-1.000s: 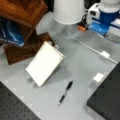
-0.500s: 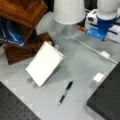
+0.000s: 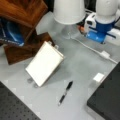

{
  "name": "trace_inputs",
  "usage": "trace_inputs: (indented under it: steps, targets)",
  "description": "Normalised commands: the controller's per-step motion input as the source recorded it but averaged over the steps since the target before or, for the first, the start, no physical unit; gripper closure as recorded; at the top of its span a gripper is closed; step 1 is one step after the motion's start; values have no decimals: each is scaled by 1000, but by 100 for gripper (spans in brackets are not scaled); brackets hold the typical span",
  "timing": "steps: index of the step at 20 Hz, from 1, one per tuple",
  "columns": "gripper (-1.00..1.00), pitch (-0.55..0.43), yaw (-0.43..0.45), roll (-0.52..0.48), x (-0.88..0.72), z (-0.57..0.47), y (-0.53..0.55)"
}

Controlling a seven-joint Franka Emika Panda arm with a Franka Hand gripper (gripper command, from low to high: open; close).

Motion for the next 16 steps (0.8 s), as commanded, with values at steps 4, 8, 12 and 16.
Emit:
trace_inputs:
  steps: [4,8,12,16]
  targets:
    - [100,-190,-19,47,-207,-273,3]
    - [100,-203,-28,43,-256,-263,44]
    - [100,-232,-37,42,-304,-301,103]
    - [100,-251,-51,42,-394,-333,157]
